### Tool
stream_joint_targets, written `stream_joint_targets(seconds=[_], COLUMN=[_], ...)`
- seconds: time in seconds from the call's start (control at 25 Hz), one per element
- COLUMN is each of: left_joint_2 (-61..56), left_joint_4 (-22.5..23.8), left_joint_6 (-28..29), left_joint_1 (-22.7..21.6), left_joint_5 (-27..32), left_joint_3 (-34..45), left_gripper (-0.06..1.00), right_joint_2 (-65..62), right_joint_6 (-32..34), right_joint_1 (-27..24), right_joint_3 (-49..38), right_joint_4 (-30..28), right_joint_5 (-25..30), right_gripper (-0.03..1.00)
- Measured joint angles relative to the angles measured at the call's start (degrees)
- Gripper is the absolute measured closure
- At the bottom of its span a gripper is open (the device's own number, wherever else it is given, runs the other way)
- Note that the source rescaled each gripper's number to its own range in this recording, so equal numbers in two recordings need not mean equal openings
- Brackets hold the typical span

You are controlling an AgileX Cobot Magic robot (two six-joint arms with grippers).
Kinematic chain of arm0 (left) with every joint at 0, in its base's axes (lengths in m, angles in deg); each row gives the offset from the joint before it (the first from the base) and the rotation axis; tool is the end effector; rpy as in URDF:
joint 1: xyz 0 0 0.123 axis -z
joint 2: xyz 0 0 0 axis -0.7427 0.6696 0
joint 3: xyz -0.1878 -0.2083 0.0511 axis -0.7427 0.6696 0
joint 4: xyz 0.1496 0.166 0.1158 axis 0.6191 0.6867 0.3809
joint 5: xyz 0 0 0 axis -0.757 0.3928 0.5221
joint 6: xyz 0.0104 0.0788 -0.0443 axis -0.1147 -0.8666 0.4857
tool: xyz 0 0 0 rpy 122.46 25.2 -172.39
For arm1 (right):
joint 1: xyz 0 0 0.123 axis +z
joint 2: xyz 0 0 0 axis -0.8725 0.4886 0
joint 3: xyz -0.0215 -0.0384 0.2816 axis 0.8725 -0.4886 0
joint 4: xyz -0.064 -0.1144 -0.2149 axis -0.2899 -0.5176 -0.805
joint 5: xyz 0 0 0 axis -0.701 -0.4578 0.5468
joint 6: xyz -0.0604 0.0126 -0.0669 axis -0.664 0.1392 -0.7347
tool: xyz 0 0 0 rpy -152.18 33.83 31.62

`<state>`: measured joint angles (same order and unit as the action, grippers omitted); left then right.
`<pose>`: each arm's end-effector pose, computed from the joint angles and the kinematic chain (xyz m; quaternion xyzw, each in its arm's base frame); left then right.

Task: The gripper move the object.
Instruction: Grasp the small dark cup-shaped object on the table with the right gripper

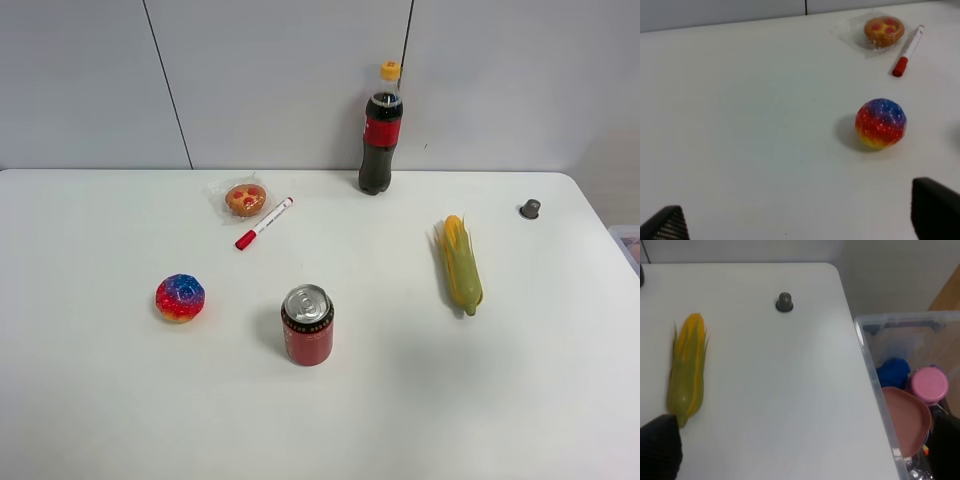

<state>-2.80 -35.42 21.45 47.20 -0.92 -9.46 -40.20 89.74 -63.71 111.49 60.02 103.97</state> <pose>-0.0069 -0.0015 0.2814 0.0149 0.8463 0.0072 0.5324 0.0764 -0.0138 0.3862 0.0290 0.8810 -0.0696 0.4671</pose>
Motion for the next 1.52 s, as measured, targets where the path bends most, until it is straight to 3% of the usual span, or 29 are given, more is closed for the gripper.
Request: stream_joint_targets(seconds=[0.28,0.64,0.84,1.2,1.52], left_joint_2=[0.0,0.0,0.0,0.0,0.0], left_joint_4=[0.0,0.0,0.0,0.0,0.0], left_joint_6=[0.0,0.0,0.0,0.0,0.0], left_joint_1=[0.0,0.0,0.0,0.0,0.0], left_joint_5=[0.0,0.0,0.0,0.0,0.0], left_joint_3=[0.0,0.0,0.0,0.0,0.0], left_gripper=[-0.06,-0.06,-0.06,-0.06,-0.06], right_joint_2=[24.4,49.6,59.6,69.4,73.2], right_joint_6=[0.3,1.5,1.5,2.4,1.5], right_joint_1=[0.0,0.0,0.0,0.0,-3.4], right_joint_3=[14.3,27.1,28.5,28.5,28.7], right_joint_4=[-0.2,-2.7,-7.9,-8.6,-2.4], right_joint_5=[-6.0,-7.6,-9.3,-11.4,-17.9], right_gripper=[-0.03,-0.03,-0.03,-0.03,-0.03])
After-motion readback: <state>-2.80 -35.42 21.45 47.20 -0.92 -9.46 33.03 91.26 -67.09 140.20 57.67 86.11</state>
